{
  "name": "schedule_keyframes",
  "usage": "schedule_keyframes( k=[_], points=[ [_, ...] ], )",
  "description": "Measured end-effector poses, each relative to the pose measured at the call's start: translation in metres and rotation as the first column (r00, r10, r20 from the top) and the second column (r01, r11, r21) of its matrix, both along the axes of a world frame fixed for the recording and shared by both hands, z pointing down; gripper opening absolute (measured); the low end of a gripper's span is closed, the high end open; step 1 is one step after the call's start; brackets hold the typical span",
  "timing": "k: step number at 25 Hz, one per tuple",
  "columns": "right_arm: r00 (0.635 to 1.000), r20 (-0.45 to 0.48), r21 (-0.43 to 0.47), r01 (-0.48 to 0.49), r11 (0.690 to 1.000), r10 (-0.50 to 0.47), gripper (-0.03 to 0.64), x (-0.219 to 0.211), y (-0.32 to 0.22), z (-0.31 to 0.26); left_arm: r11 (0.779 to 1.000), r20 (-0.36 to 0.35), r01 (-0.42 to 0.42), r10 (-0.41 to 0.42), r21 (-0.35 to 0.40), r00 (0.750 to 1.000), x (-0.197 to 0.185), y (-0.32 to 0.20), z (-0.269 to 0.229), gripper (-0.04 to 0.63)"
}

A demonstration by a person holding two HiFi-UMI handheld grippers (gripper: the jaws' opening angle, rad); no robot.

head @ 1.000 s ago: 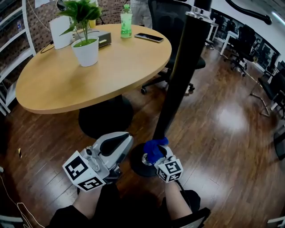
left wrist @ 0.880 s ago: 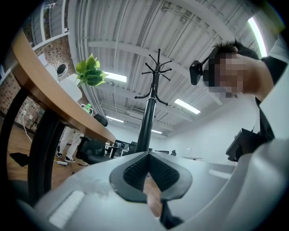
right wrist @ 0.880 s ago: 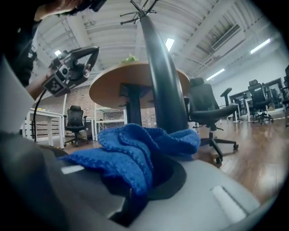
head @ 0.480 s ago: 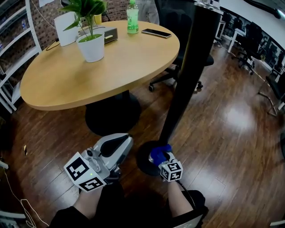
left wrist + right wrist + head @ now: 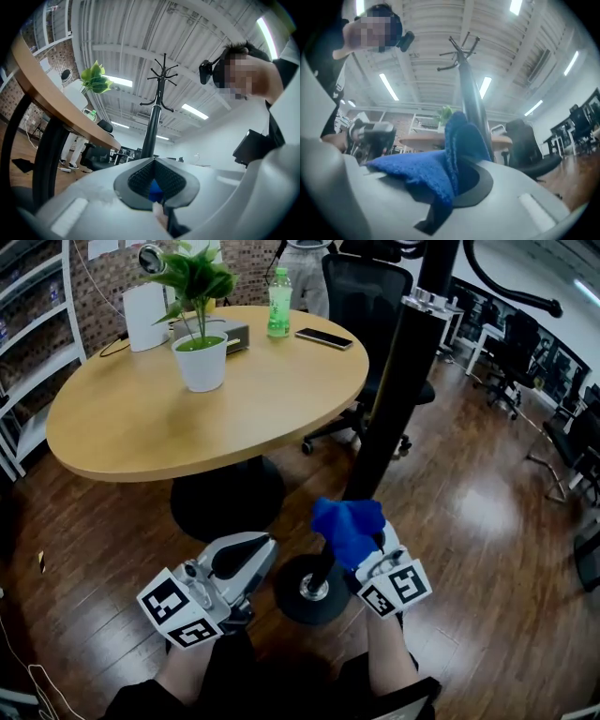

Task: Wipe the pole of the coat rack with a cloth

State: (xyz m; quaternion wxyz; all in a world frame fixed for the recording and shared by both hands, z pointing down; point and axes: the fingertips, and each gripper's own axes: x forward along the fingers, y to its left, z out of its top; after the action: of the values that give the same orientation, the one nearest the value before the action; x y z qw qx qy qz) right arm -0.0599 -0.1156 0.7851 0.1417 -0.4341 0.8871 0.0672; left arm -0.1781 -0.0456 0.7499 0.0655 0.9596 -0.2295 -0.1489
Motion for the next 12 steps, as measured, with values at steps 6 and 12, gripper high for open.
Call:
schedule_keyframes(
  k=[6,12],
  points=[
    [0.998,0.062,0.219,0.009,0.976,-0.023,0.021,0.016,0.01,-0.18,1.0,-0.041,0.015,-0.015,0.016,0.999,-0.015,0.009,-0.021,0.0],
    [0.991,0.112,0.337,0.028,0.941,-0.07,0.021,0.029,0.015,-0.289,0.997,-0.085,0.044,-0.038,0.07,0.996,-0.028,0.018,-0.052,0.0]
  ],
)
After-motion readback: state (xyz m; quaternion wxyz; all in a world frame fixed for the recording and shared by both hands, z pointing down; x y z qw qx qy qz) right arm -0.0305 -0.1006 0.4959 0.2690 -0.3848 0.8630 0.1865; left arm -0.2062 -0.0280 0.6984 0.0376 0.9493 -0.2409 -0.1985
